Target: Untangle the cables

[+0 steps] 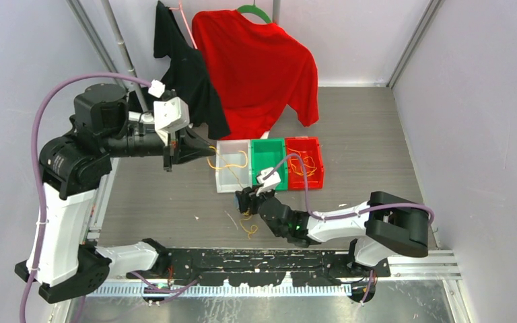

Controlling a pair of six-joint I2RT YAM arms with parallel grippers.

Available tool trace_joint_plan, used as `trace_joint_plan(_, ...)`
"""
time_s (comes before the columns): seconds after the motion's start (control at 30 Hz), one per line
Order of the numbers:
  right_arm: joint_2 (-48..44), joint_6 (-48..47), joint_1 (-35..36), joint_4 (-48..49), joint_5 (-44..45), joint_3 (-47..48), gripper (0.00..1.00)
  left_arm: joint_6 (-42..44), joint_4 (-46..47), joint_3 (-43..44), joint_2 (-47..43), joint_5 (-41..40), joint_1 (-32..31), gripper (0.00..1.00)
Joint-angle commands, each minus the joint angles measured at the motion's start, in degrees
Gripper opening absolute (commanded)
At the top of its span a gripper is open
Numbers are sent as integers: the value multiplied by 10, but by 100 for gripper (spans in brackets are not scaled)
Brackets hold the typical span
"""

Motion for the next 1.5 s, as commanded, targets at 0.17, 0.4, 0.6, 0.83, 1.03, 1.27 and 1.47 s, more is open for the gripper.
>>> trace_joint_plan(0.17,-3,48,2,25,21,-44,62,49,127,35,-21,-97,-3,0)
trace_joint_plan(0.4,5,70,2,26,5,-55,63,50,318,7,-49,-248,-3,0)
trace_joint_plan(0.6,14,84,3,29,-14,-58,64,61,404,35,-41,-310,-3,0)
trace_joint_plan(0.83,18,88,5,31,-32,-59,65,82,555,9,-52,-404,-3,0)
trace_joint_plan(1.03,21,83,13,50,-52,-65,69,80,486,18,-50,-374,-3,0)
trace_joint_plan(1.27,-87,27,14,-8,-109,-37,77,71,413,-95,-103,-306,-3,0)
trace_joint_plan(1.47,-134,-29,12,-87,-151,29,79,74,391,-141,-127,-289,-4,0)
